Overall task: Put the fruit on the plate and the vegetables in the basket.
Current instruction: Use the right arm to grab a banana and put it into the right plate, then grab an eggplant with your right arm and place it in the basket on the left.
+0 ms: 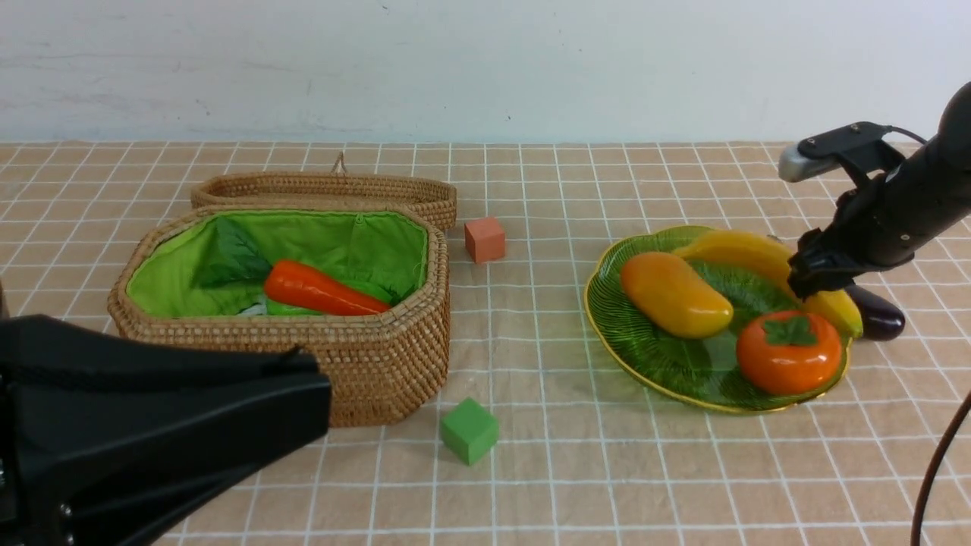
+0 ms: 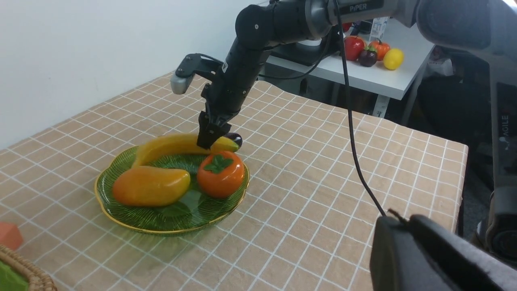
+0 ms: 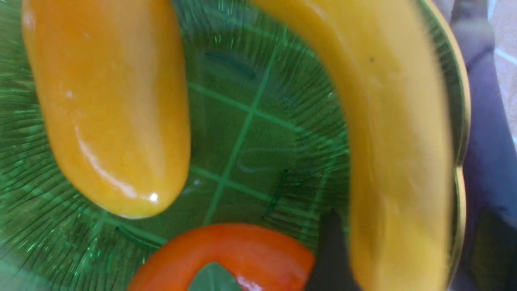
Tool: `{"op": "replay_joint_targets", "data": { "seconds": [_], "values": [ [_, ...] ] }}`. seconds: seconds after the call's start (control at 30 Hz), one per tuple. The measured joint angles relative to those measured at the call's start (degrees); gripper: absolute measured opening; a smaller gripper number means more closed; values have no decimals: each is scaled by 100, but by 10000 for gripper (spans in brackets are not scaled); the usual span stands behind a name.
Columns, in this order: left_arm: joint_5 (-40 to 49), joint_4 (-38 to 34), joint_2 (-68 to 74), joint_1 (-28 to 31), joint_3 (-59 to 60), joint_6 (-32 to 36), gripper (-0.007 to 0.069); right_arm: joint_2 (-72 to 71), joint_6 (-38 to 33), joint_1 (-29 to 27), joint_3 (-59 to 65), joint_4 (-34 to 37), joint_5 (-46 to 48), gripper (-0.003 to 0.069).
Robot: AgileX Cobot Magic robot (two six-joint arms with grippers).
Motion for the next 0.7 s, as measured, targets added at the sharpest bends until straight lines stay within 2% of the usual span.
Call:
{"op": "replay_joint_targets", "data": {
  "seconds": [0.07, 0.17, 0.33, 0.43, 0.5, 0.57, 0.6, 0.63, 0.7],
  "values": [
    [0, 0, 0, 0, 0, 0, 28, -53, 0, 0, 0, -41, 77, 547],
    [0, 0, 0, 0, 0, 0, 29, -197, 6, 0, 0, -110, 140, 573],
    [0, 0, 0, 0, 0, 0, 27, -652, 209, -114, -6, -610, 233, 566],
    [0, 0, 0, 0, 0, 0, 27, -721, 166, -413, -43, -942, 276, 539],
    [0, 6, 0, 0, 0, 0, 27, -624, -70, -659, -49, -927, 315, 529],
    [0, 75, 0, 0, 0, 12, 27, -367, -761, -979, -49, -543, 349, 527],
    [0, 76, 0, 0, 0, 12, 27, -346, -829, -979, -49, -499, 349, 527],
    [-13, 137, 0, 0, 0, 12, 27, -201, -1485, -1088, -49, -59, 349, 527],
    [-20, 184, 0, 0, 0, 12, 27, -109, -1846, -1123, -49, 185, 349, 527]
  ]
}}
